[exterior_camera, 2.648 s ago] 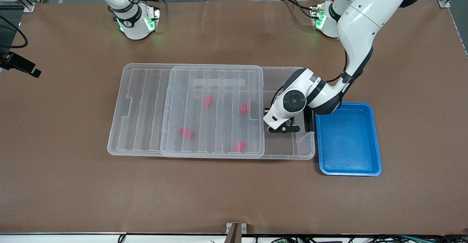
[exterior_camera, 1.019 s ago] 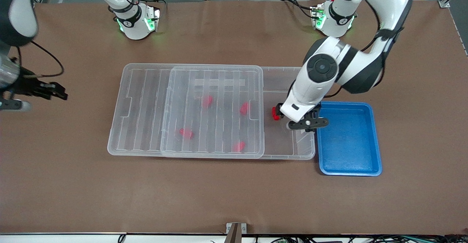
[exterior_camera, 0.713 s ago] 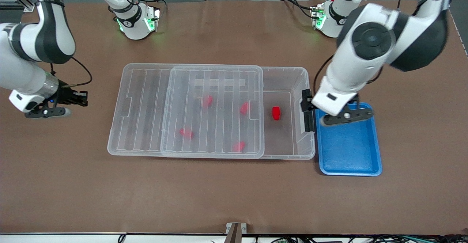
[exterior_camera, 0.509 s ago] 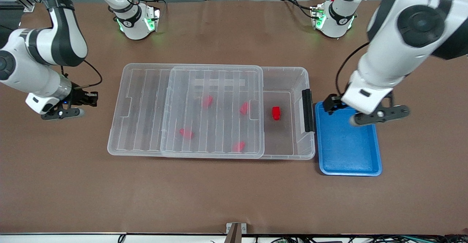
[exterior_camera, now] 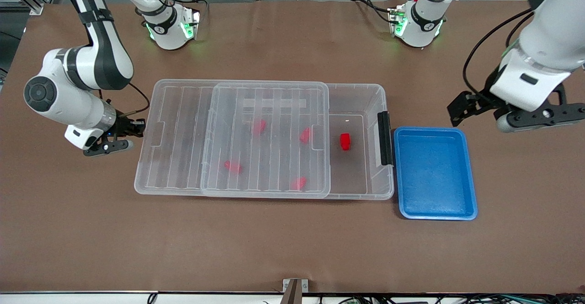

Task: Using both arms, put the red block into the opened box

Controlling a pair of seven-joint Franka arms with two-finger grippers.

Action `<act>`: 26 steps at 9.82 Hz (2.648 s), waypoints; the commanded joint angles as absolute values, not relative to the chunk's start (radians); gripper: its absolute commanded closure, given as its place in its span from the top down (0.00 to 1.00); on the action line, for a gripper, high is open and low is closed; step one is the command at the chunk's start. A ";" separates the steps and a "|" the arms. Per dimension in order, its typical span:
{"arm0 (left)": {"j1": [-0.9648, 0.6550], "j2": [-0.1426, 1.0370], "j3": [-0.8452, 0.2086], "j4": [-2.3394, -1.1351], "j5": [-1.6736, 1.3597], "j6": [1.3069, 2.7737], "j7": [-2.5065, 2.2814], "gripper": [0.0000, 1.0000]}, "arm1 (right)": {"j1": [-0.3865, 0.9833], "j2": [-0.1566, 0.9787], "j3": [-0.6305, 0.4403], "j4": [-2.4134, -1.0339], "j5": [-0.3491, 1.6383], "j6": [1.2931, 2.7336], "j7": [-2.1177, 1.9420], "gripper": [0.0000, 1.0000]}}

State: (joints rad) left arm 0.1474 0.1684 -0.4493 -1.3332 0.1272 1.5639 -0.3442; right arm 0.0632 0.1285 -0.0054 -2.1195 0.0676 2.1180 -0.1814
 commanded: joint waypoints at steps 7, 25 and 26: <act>0.021 -0.109 -0.173 -1.654 0.002 1.500 -0.134 1.00 | 0.064 0.202 0.181 -2.042 0.130 2.128 0.056 0.00; 0.091 -0.055 -0.175 -1.572 -0.005 1.491 -0.057 1.00 | -0.043 -0.052 -0.029 -1.487 0.006 1.401 0.193 1.00; 0.092 -0.054 -0.175 -1.571 -0.005 1.491 -0.043 1.00 | -0.060 -0.049 -0.029 -1.468 0.003 1.385 0.184 1.00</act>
